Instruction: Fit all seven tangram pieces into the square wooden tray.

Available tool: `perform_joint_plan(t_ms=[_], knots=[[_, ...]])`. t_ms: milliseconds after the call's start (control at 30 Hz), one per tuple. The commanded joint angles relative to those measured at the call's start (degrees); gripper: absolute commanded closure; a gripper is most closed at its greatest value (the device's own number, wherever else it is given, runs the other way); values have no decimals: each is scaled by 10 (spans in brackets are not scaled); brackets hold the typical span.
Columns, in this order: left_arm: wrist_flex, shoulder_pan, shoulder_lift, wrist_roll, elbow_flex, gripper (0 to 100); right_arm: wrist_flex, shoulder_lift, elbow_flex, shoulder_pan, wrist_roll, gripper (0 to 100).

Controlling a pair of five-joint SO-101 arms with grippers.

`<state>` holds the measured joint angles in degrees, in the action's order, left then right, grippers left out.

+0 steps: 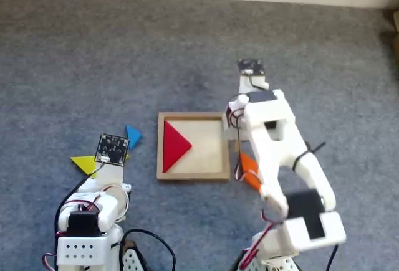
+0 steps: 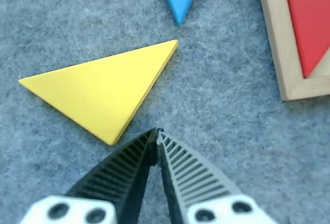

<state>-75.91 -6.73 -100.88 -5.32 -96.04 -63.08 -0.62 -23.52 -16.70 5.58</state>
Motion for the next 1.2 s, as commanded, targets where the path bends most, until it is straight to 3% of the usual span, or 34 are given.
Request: perform_joint_plan(t_ms=[0,200,1067,1167], knots=[[-6,-7,-20,-6,-13,992,0,-92,-27,-53,-17,976],[-6,-7,-20,-6,-13,992,0,-92,-52,-127,-90,976],[-6,-7,-20,-6,-13,992,36,-7,-48,-203,-97,970],[-6,-7,-20,-6,-13,992,36,-7,-48,-209,-97,922]])
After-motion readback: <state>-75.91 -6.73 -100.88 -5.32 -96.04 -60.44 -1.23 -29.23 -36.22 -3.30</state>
